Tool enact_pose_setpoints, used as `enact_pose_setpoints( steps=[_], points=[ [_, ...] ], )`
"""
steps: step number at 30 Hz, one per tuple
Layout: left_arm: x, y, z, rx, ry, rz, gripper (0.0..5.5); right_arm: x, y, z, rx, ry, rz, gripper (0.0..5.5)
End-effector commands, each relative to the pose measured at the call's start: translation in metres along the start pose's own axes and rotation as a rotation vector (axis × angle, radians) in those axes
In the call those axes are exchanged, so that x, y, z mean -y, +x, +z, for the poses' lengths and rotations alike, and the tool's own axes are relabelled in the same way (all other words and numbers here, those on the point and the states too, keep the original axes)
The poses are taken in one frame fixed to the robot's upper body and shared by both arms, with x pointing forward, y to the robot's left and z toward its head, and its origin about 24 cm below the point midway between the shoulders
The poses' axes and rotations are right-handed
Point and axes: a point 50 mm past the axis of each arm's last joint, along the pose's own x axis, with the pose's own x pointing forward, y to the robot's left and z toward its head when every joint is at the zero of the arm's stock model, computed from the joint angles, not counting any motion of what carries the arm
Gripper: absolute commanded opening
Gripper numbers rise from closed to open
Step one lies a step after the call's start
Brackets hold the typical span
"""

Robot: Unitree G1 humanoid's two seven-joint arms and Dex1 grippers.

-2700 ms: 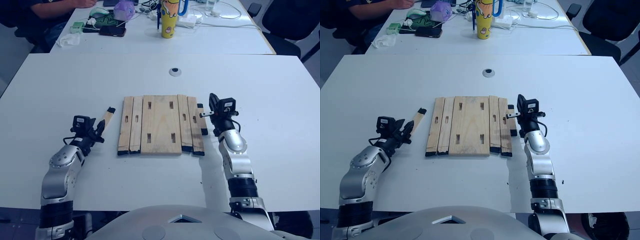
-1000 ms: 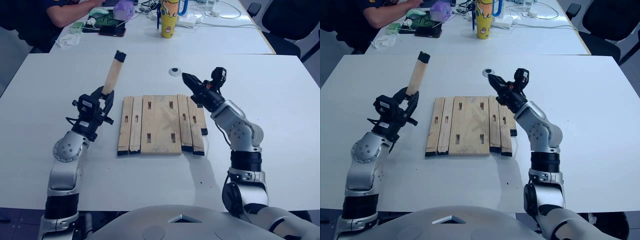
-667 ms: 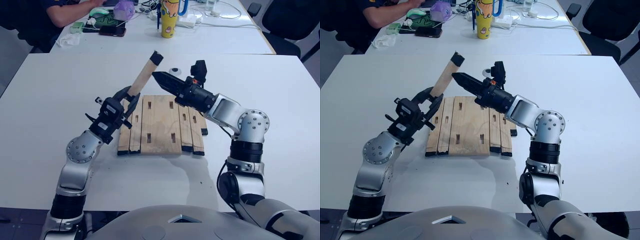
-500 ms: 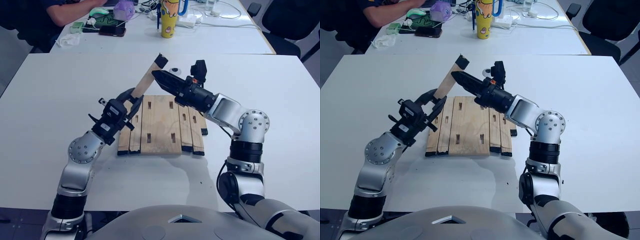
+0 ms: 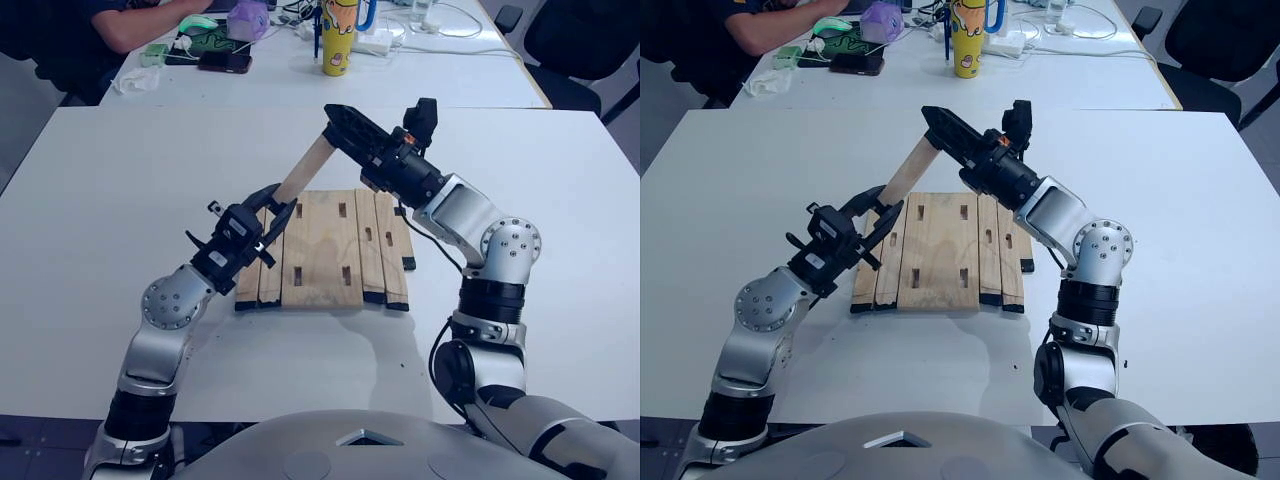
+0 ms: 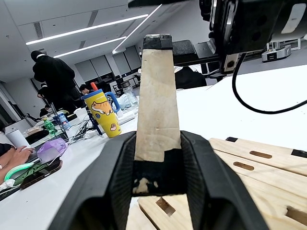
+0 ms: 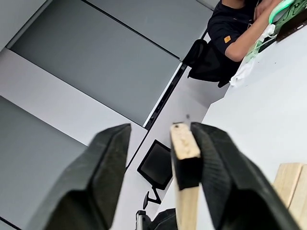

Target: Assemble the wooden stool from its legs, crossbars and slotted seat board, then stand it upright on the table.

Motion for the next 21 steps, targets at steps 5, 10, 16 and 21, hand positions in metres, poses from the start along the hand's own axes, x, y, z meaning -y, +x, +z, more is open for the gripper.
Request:
enact_pose_setpoints(
  steps=[5, 10, 16, 21],
  points=[
    [-0.0001, -0.0013, -0.0012, -0.013, 0.003, -0.005, 1.33, -0.0037, 0.0042, 0.0015, 0.002, -0.017, 0.0, 0.92],
    [-0.0006, -0.0017, -0.0011, -0.014, 0.001, -0.003, 1.33, -0.0028, 0.0036, 0.0019, 0.005, -0.017, -0.005, 0.57],
    [-0.0006, -0.0019, -0.0014, -0.016, -0.009, -0.007, 1.33, -0.0033, 0.0026, 0.0017, 0.006, -0.027, -0.004, 0.55],
    [-0.002, -0.0028, -0.0024, -0.024, -0.014, 0.01, 1.9, -0.0031, 0.0017, 0.0045, 0.009, -0.049, -0.011, 0.46]
  ],
)
